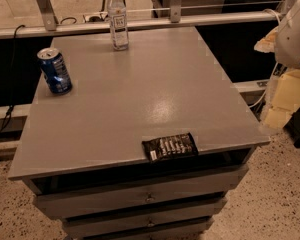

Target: Knock pepsi can over

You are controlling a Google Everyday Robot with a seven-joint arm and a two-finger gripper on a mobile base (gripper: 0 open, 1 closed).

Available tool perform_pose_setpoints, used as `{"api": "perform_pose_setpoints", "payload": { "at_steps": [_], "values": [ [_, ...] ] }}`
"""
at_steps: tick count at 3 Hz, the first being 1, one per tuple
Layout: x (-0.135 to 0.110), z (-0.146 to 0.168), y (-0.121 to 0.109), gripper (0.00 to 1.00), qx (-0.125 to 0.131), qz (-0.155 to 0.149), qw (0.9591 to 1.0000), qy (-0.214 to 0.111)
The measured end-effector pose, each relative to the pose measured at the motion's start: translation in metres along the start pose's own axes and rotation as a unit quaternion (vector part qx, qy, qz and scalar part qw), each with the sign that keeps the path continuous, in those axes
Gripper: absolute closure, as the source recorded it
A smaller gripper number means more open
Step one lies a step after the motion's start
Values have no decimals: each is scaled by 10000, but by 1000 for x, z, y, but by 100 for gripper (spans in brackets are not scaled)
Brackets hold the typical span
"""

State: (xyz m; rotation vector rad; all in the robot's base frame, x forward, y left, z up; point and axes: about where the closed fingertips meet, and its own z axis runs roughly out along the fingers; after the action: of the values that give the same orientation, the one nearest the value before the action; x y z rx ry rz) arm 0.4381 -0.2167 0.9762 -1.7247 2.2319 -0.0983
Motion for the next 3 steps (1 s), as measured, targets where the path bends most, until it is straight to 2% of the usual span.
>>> {"api": "perform_pose_setpoints", "payload": {
  "at_steps": [2,3],
  "values": [
    [-6,3,-3,0,0,-25,10000,-73],
    [-40,34,-16,0,-158,-64,9982,-574]
  ]
}}
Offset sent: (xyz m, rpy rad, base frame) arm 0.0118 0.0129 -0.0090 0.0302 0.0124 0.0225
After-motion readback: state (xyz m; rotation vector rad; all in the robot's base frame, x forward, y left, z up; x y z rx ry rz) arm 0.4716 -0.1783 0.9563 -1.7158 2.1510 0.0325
